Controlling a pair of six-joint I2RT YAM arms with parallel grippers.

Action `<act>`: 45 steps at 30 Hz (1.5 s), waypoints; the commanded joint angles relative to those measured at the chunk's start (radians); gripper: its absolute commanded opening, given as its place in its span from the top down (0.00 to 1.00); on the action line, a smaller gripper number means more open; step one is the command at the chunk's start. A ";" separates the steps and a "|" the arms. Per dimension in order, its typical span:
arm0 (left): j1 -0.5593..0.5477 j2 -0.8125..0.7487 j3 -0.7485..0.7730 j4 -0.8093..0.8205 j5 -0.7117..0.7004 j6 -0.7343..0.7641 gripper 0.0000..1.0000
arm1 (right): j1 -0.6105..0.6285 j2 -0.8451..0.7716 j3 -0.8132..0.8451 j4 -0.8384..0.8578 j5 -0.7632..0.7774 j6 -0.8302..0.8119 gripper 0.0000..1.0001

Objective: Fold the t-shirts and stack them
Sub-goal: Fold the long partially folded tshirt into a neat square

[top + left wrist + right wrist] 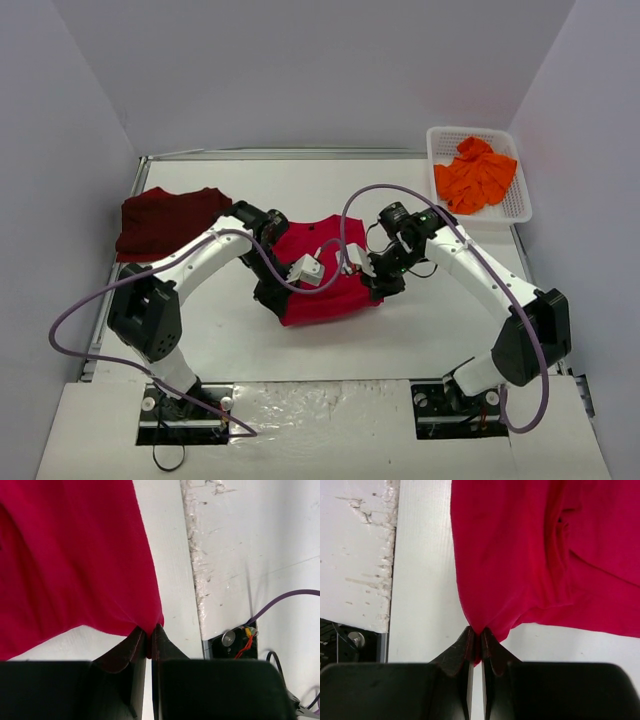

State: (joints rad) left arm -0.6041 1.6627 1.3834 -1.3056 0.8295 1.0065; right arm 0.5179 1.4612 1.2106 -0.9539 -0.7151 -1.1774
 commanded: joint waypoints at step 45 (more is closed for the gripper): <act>0.216 0.127 0.381 0.046 -0.164 -0.043 0.98 | -0.151 0.422 0.547 0.175 0.043 0.064 1.00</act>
State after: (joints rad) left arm -0.4057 1.7760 1.7195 -1.2522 0.6716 0.9638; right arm 0.3824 1.8606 1.7145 -0.7815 -0.6693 -1.1252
